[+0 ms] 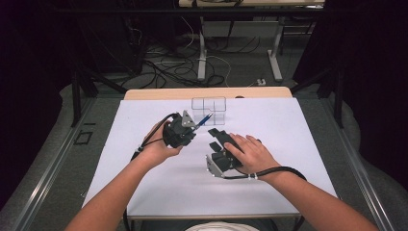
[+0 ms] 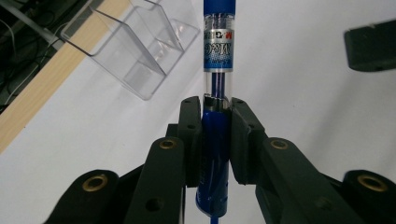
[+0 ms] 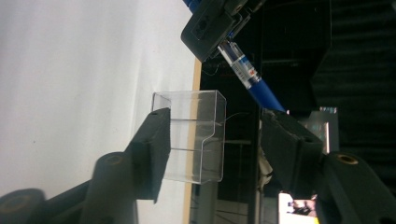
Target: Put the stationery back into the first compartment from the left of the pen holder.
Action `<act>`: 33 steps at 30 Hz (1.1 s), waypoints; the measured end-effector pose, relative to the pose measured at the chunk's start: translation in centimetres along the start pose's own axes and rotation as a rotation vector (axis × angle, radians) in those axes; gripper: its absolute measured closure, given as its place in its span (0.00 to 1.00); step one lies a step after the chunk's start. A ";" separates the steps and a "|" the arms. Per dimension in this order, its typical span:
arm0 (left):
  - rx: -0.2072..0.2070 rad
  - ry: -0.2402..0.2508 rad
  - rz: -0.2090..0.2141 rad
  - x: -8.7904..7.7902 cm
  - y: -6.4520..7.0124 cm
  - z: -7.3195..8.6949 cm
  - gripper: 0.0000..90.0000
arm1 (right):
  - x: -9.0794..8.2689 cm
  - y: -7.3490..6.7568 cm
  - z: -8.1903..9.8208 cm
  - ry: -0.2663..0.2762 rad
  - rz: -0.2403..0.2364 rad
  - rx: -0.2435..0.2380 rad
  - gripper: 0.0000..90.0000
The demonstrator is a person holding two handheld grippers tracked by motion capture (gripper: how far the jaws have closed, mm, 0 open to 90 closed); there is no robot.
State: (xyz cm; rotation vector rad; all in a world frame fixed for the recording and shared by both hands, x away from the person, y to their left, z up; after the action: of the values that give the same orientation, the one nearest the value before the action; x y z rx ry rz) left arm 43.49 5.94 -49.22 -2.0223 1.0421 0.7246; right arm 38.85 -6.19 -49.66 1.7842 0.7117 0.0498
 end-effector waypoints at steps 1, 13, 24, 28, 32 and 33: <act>-0.006 0.006 -0.007 0.0 -0.2 -0.1 0.86 | -0.1 0.2 0.2 0.002 0.007 0.031 0.45; -0.145 0.100 -0.057 0.0 -3.6 -1.8 0.86 | -0.5 0.4 2.5 -0.061 -0.025 0.373 0.28; -0.216 0.228 -0.108 0.3 -6.8 -3.4 0.85 | -1.4 1.1 5.9 -0.092 -0.084 0.760 0.15; -0.266 0.279 -0.126 0.8 -7.6 -3.8 0.85 | -1.4 0.9 7.1 -0.116 -0.074 0.875 0.05; -0.317 0.316 -0.146 1.5 -8.2 -4.1 0.86 | -1.4 0.5 7.9 -0.119 -0.084 0.972 0.00; -0.326 0.324 -0.152 1.6 -8.3 -4.2 0.86 | -1.5 0.3 8.1 -0.118 -0.086 1.005 0.00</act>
State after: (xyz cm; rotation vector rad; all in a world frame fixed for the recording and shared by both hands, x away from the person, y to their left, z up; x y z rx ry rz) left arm 51.91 5.21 -45.11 -2.5337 0.9805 0.5216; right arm 40.89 -13.92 -51.67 2.6663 0.7879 -0.5567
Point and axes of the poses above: each handheld gripper's, and its own axes: x roughly forward along the jaws, z roughly out of its underside, y roughly to its right, the point moved 7 cm from there along x, roughly forward along the jaws, and after that the axes turned 13 degrees about x, right-handed, at the moved point
